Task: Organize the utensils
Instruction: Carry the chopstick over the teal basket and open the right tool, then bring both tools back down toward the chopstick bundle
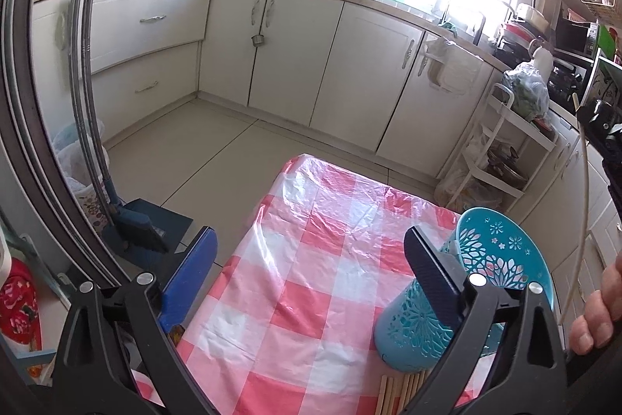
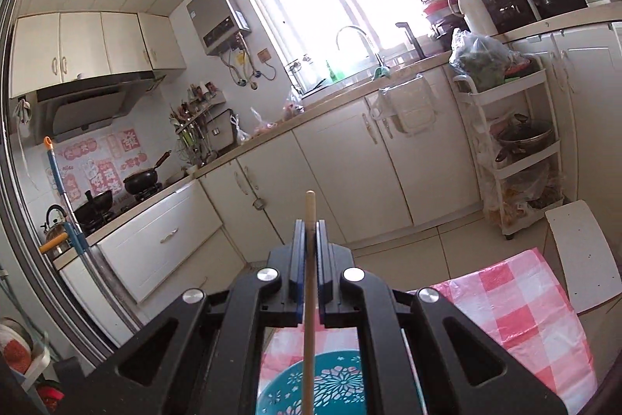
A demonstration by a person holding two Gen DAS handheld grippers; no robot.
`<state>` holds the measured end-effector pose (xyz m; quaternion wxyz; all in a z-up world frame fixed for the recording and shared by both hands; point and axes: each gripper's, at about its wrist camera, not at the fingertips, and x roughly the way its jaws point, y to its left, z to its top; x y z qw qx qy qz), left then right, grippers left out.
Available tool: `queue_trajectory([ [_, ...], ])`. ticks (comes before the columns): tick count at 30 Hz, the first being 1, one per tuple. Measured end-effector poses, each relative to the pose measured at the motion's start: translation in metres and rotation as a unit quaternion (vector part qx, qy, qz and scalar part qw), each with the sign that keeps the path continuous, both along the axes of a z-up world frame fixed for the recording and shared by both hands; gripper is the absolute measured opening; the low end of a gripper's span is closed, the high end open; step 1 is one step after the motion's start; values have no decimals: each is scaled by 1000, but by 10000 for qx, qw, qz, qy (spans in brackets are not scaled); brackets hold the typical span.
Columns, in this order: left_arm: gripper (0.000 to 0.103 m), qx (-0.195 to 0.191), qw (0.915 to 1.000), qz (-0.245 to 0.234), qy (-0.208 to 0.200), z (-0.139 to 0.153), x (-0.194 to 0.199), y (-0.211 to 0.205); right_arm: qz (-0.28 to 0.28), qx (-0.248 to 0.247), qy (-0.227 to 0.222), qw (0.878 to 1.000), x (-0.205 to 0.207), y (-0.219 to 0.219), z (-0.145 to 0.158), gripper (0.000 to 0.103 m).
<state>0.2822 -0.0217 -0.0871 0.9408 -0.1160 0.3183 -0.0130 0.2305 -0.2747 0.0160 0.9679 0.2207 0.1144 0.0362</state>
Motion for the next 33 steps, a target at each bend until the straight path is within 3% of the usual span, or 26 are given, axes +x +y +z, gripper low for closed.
queue_trajectory([
  [12,93,35,10000,-18,18,-3,-2,-3,174,-555,519,9970,-10,11,-25,7],
  [14,94,41,10000,-7,10,-3,-2,-3,184,-634,524,9964,-21,11,-26,15],
  [16,94,57,10000,7,3,-3,-2,-2,136,-703,455,9964,-40,9,-24,29],
  [18,94,63,10000,17,-4,-3,-3,-1,83,-833,400,9957,-60,8,-25,31],
  [22,95,105,9999,55,-66,-1,-7,1,-146,-1099,420,9929,-106,8,-35,49],
  [27,95,115,9999,41,-120,2,-12,-1,-180,-1415,1052,9842,-139,13,-78,52],
  [33,95,313,9993,-28,-192,2,-17,-7,17,-1150,1929,9745,-126,13,-120,52],
])
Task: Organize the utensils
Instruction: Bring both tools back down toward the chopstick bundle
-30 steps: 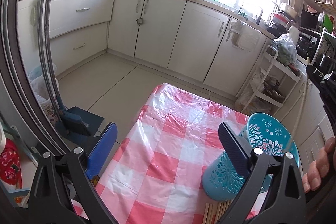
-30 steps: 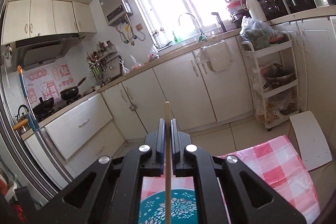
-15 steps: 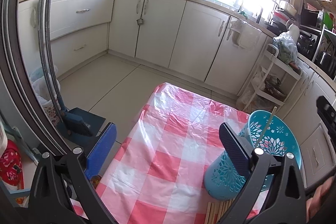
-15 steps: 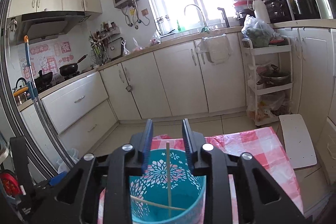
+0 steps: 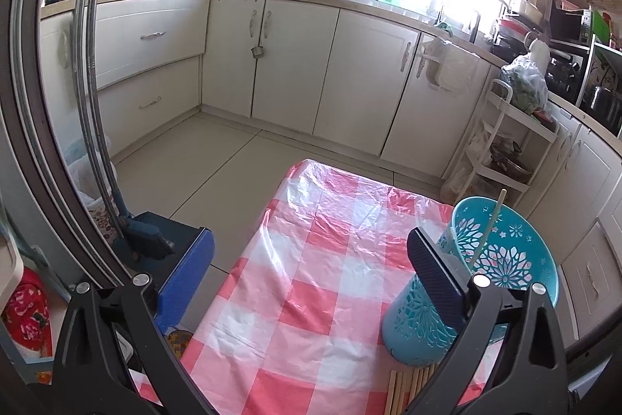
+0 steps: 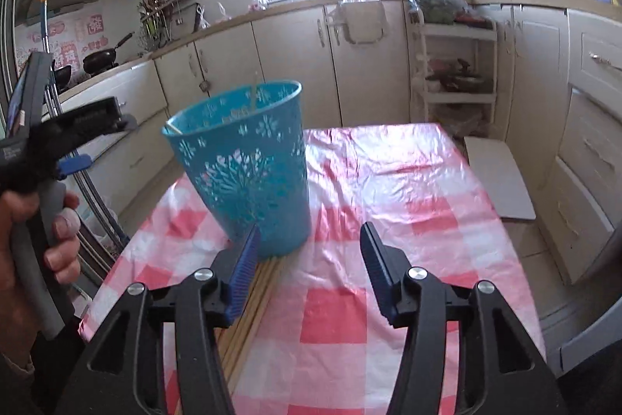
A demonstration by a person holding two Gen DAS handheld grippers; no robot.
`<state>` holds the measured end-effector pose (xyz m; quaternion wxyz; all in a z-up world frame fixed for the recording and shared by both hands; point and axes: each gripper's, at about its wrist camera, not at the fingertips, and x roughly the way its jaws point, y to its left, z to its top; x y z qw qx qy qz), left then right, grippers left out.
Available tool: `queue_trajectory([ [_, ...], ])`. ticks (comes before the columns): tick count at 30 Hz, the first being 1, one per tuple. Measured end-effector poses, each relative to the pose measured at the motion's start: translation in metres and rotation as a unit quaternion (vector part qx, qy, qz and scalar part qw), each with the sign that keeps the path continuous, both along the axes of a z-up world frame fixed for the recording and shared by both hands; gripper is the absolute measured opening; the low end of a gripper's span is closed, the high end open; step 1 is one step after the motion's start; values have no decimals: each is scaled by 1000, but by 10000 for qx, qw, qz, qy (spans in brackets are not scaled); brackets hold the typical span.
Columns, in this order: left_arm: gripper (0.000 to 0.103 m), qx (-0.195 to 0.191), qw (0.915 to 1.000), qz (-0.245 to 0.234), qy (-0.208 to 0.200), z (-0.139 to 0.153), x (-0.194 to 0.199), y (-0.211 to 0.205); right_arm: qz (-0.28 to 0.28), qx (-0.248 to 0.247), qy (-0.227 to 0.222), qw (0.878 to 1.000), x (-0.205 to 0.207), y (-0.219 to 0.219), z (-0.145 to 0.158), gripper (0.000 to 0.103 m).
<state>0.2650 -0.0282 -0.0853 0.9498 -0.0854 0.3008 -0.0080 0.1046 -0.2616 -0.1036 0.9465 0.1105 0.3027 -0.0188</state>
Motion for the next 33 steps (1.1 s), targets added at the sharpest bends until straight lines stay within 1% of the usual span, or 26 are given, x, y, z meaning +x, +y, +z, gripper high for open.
queue_trajectory([
  [4,95,58,10000,-3,6,-1,0,1,200,-83,196,9996,5,9,-12,52],
  [6,95,26,10000,14,40,-1,1,5,302,-93,427,9986,10,13,-22,52],
  [8,95,7,10000,37,51,-1,1,8,387,-60,632,9972,10,19,-33,43],
  [9,95,13,10000,51,49,-2,0,10,406,-48,724,9965,12,21,-37,37],
  [10,95,23,10000,68,52,-2,0,13,432,-27,797,9959,14,22,-40,36],
  [17,95,31,9997,185,158,-8,0,29,478,-54,1077,9930,19,30,-54,35],
  [22,95,124,9993,188,295,-16,0,34,416,-63,1315,9904,28,32,-66,35],
  [28,96,456,9974,-25,549,-28,-3,29,480,-141,1360,9894,35,37,-70,35],
  [32,95,649,9941,-315,807,-39,-9,20,501,-344,1428,9879,37,42,-72,32],
  [33,95,711,9922,-432,929,-45,-10,16,510,-401,1458,9872,37,42,-73,29],
])
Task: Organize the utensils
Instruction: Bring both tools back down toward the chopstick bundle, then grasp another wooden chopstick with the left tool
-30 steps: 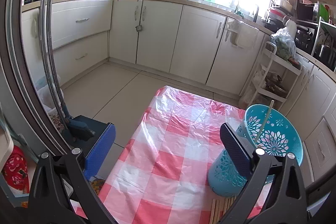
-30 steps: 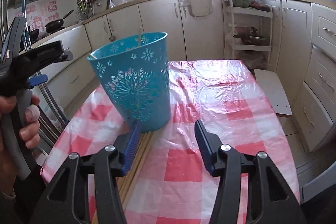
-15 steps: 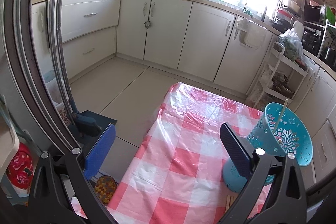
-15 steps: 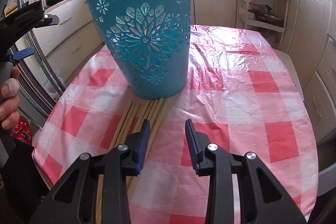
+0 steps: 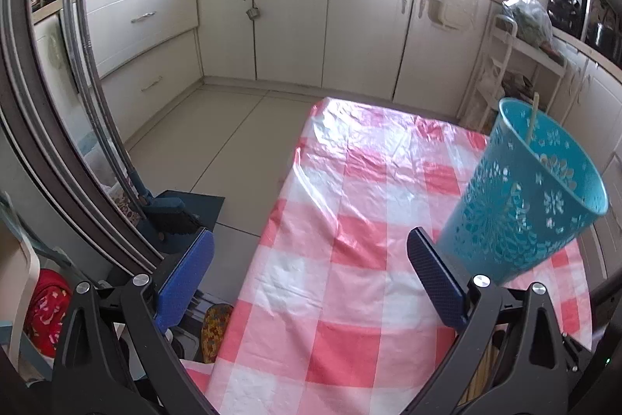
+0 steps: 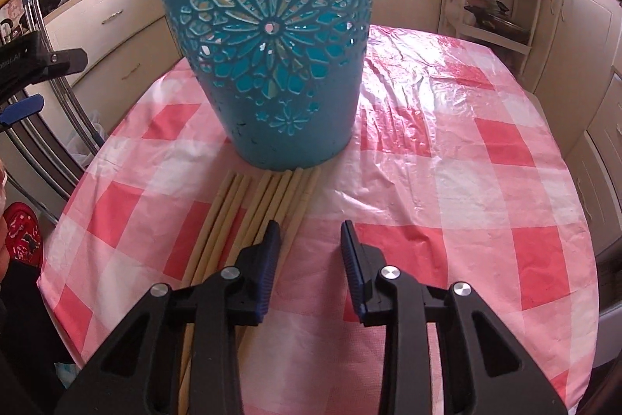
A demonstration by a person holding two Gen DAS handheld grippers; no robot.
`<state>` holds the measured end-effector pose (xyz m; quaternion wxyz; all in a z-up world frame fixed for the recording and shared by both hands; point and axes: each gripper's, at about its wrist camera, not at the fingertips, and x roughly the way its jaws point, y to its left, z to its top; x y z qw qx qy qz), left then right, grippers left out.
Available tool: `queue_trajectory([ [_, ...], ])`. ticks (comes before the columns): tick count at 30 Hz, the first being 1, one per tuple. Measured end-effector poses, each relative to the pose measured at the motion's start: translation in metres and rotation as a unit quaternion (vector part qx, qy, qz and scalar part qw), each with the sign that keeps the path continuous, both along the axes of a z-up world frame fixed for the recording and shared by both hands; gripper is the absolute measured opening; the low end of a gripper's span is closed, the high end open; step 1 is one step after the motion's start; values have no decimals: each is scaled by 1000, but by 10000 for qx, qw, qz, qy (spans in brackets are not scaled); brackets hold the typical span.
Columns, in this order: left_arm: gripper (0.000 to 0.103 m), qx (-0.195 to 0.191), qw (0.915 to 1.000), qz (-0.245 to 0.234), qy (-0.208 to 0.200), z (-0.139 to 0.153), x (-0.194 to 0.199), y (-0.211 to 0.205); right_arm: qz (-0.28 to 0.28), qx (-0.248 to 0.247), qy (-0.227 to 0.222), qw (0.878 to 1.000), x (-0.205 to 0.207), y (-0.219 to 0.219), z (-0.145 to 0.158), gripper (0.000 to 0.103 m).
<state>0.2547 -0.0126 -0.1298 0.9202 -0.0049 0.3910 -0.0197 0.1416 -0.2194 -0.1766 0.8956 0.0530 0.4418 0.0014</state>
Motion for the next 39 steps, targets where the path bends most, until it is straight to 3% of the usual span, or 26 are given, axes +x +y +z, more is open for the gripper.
queue_trajectory([
  [5,95,103,9925,-853,875,-37,-11,-34,151,-211,160,9995,-3,-4,1,19],
  [9,95,348,9838,-1338,1138,-56,-24,-61,501,-311,403,9974,-3,-10,3,19],
  [13,95,274,9808,-1420,1305,-65,-23,-70,621,-254,535,9963,-4,-25,4,19],
  [17,95,125,9804,-1386,1398,-66,-15,-73,314,332,386,9982,-6,-45,0,19],
  [23,95,294,9779,-1459,1469,-76,-11,-86,211,503,294,9981,-6,-49,-3,19],
  [31,95,588,9784,-1307,1493,-83,-5,-87,192,412,192,9988,-9,-49,-2,21],
  [39,92,576,9789,-1321,1448,-85,1,-89,68,393,136,9991,-6,-49,-3,22],
])
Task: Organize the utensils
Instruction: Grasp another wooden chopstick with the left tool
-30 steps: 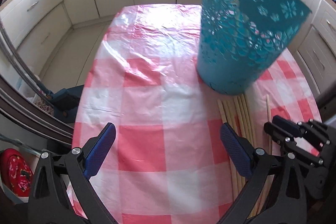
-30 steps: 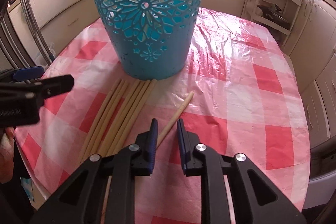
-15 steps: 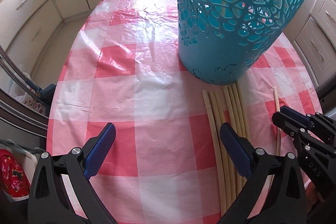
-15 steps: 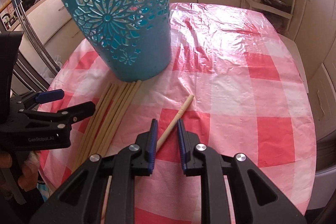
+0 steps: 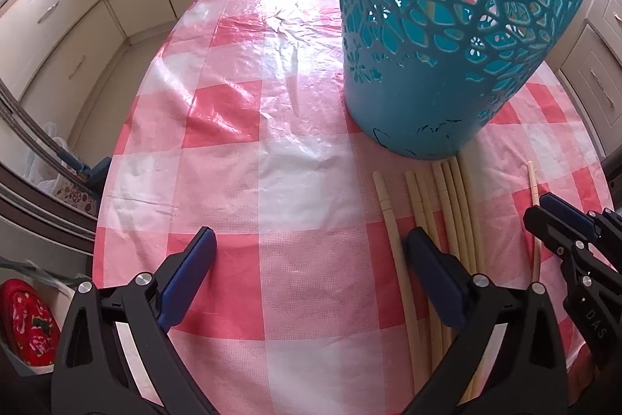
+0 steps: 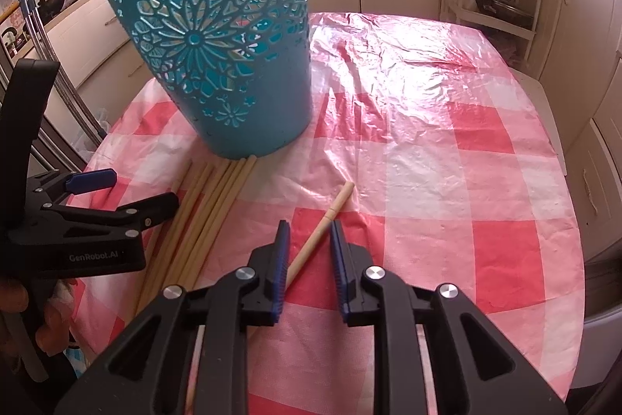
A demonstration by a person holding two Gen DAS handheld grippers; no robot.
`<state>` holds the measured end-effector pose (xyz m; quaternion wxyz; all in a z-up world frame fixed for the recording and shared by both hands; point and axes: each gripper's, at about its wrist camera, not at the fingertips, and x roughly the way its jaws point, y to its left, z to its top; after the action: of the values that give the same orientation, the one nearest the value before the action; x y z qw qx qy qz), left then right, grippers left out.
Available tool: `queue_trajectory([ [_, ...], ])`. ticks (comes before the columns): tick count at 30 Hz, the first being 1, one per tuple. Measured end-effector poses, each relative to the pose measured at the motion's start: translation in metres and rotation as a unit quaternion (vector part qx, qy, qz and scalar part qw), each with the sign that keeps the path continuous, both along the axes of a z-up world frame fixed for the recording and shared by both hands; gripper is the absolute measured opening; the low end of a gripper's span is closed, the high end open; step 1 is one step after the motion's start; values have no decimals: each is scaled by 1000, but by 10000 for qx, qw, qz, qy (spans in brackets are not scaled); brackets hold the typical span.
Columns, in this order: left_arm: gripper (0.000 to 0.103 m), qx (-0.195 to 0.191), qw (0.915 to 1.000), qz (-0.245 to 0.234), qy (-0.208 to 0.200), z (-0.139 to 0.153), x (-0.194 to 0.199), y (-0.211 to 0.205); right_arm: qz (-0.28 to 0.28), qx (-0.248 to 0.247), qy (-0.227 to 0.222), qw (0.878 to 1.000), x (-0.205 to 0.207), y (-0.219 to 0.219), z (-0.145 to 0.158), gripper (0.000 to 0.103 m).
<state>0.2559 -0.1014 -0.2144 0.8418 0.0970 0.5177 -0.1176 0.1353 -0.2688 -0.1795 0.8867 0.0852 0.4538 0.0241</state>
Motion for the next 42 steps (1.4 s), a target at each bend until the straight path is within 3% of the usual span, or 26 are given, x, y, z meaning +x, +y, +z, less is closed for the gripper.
queue_trajectory([
  [4,79,-91,9999,-29,-69,2,3,-4,-78,-52,-15,10000,3,-1,0,22],
  [9,48,-163,9994,-240,-198,6,2,-11,226,-316,-36,9992,5,9,0,21],
  [12,33,-224,9986,-444,-204,7,1,-15,524,-418,-28,9977,6,16,1,15],
  [15,22,-394,9973,-614,-126,7,0,-16,657,-608,-4,9960,6,17,2,14],
  [18,11,-797,9947,-649,100,8,4,-10,511,-532,70,9973,7,7,1,14],
  [22,7,-1101,9919,-528,336,6,13,0,258,-122,105,9995,8,-5,0,15],
  [25,7,-1126,9913,-572,381,5,14,-1,193,59,85,9998,9,-10,-1,17],
  [38,7,-582,9954,-752,131,8,2,-14,248,-244,-35,9994,9,3,-2,20],
  [42,6,-439,9951,-885,33,10,-6,-18,374,-410,-135,9984,8,12,-3,32],
])
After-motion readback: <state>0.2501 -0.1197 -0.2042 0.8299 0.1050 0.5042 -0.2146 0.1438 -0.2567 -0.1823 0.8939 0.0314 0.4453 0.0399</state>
